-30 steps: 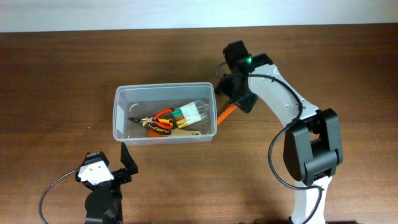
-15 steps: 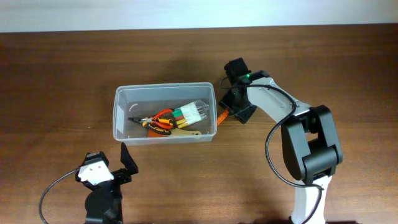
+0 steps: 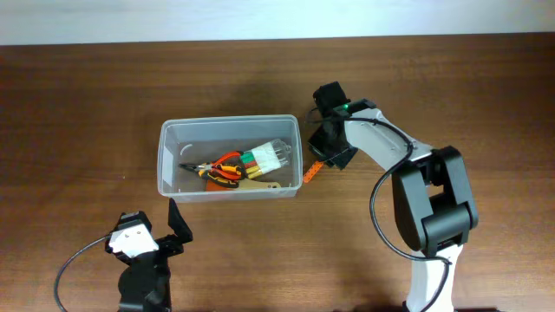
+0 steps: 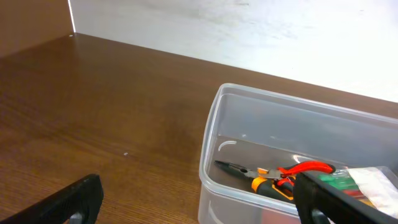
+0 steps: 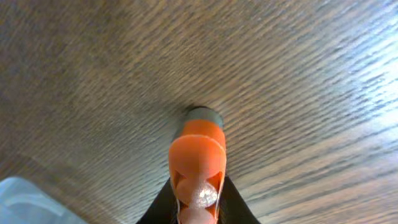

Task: Pack container
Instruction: 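Carry the orange strip left and release it into the container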

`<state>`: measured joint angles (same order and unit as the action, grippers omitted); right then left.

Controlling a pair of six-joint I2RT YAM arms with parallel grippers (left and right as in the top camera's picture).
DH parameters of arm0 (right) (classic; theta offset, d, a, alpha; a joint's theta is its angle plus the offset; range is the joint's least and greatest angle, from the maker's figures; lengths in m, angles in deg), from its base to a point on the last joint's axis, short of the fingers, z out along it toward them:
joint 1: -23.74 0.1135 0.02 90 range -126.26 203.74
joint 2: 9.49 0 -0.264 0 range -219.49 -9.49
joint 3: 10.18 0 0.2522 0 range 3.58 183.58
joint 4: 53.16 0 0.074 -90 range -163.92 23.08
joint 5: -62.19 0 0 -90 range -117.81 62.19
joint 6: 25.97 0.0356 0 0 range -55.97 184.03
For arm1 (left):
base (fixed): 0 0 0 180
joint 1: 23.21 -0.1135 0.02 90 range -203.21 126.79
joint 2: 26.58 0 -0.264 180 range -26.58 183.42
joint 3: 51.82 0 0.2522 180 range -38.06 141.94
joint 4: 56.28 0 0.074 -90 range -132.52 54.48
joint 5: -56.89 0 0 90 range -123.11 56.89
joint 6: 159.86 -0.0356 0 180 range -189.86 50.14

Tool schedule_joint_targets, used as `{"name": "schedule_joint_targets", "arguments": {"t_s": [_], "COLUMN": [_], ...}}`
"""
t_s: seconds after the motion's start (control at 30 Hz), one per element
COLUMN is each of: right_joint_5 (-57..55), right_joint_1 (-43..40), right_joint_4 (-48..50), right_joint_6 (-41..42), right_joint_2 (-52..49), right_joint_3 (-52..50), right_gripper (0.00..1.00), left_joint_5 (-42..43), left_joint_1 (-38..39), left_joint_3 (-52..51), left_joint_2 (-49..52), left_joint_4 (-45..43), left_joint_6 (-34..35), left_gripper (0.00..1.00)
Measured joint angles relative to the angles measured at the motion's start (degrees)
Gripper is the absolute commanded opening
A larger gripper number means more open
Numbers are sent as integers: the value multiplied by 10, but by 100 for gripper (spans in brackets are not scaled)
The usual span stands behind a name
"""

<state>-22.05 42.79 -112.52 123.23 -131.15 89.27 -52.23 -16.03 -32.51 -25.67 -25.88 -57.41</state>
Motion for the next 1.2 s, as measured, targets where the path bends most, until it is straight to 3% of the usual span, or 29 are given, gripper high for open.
{"name": "schedule_joint_targets", "arguments": {"t_s": [0.23, 0.3, 0.53, 0.7, 0.87, 1.07, 1.2], "right_joint_5": [40, 51, 130, 165, 146, 59, 31], "right_joint_1": [-15, -14, 27, 126, 209, 233, 221], "right_joint_4": [-24, -25, -19, -19, -34, -34, -21], "right_joint_6": [-90, -143, -428, -624, -756, -925, -1015], "right_joint_2": [1, 7, 108, 172, 134, 38, -9], "right_joint_3": [19, 46, 175, 212, 212, 205, 203], "right_gripper": [11, 4, 4, 4, 4, 4, 21], "left_joint_5": [0, 0, 0, 0, 0, 0, 0], "left_joint_1": [0, 0, 0, 0, 0, 0, 0], "left_joint_3": [0, 0, 0, 0, 0, 0, 0], "left_joint_2": [0, 0, 0, 0, 0, 0, 0], "left_joint_4": [0, 0, 0, 0, 0, 0, 0], "left_joint_6": [0, 0, 0, 0, 0, 0, 0], "left_gripper": [99, 99, 99, 99, 99, 99, 99]}}
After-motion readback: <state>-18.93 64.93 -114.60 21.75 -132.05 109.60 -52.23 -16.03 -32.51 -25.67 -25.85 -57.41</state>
